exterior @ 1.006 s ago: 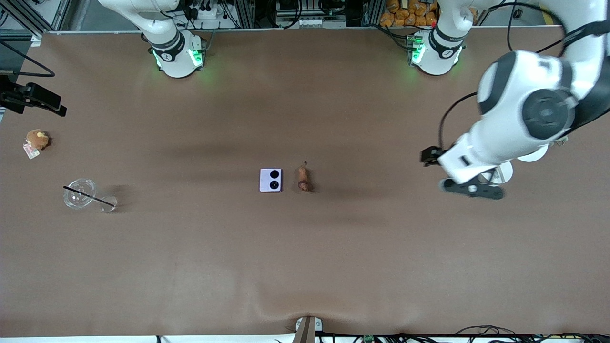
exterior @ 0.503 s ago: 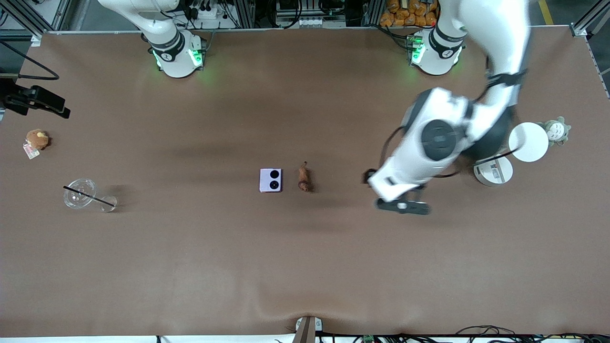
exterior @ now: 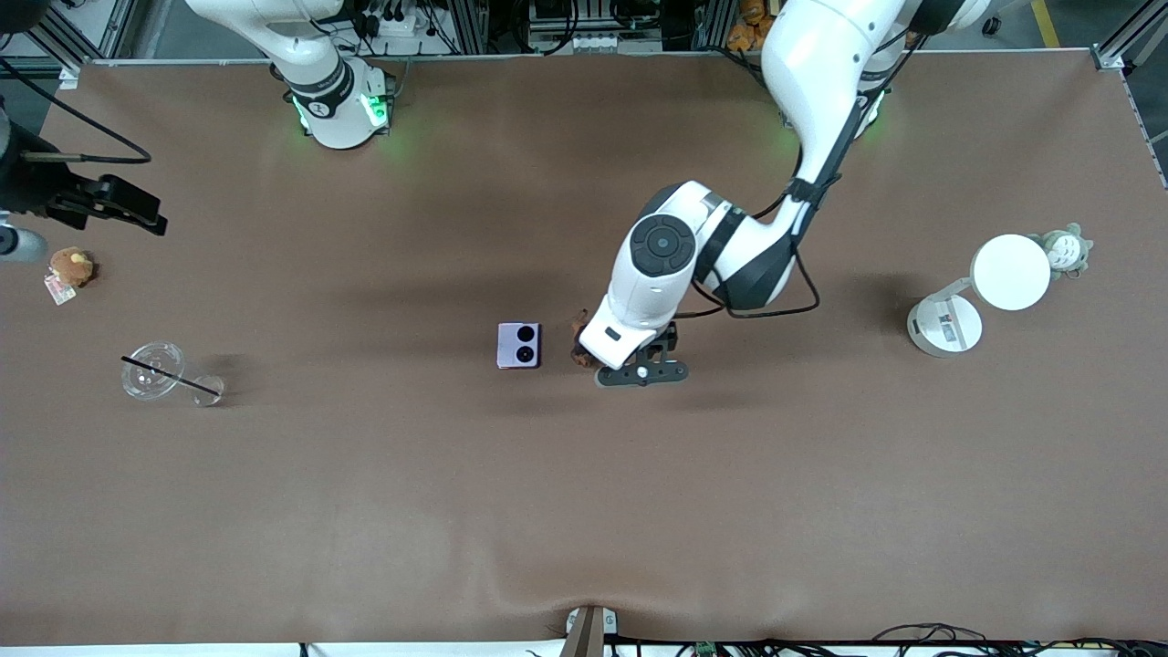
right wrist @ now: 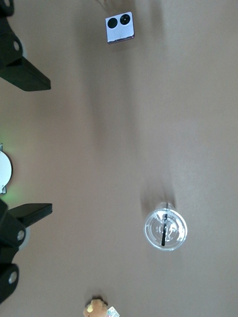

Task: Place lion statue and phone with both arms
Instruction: 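Grasp the lion statue with the left gripper while the right gripper reaches the phone, then lift the lion statue with the left gripper while the right gripper grasps the phone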

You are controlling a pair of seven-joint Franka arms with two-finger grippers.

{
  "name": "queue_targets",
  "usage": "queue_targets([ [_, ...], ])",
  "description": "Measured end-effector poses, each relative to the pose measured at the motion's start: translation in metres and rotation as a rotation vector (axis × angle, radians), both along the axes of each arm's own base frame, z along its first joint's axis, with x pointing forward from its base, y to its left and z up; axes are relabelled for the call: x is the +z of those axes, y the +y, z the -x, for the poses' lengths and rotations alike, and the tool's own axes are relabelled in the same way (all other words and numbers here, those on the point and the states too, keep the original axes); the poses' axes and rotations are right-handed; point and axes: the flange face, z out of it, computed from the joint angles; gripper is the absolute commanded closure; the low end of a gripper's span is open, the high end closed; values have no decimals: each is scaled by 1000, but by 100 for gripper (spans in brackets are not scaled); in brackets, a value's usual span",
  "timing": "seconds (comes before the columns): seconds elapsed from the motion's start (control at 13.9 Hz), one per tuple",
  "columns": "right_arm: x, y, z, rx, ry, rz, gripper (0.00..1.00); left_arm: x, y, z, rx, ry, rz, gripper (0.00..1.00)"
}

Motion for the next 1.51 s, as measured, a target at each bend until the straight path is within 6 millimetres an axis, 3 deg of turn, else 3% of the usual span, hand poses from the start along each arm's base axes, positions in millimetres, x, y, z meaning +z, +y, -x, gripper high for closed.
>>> queue_targets([
  [0.43,-17,45,-11,8,10,-63,0,-49,-38,21,28,-6,25,0],
  [0.65,-34,69,-22,17,20,-151,0,-57,-53,36,1,1,19,3],
  [0.79,-53,89,-32,38,33,-172,0,-67,-56,40,-5,11,10,5],
  [1.01,-88,131,-45,39,48,-163,0,-91,-51,47,-8,41,-19,26],
  [1.29,-143,191,-51,37,29,-154,0,-113,-49,52,-14,64,-41,28],
  [1.36,-160,200,-52,40,13,-155,0,-113,-49,52,-14,64,-41,43],
  [1.44,-177,207,-51,44,-1,-156,0,-113,-50,53,-14,64,-40,65],
  [1.51,-195,215,-48,50,-12,-156,0,-113,-51,53,-15,63,-40,71],
])
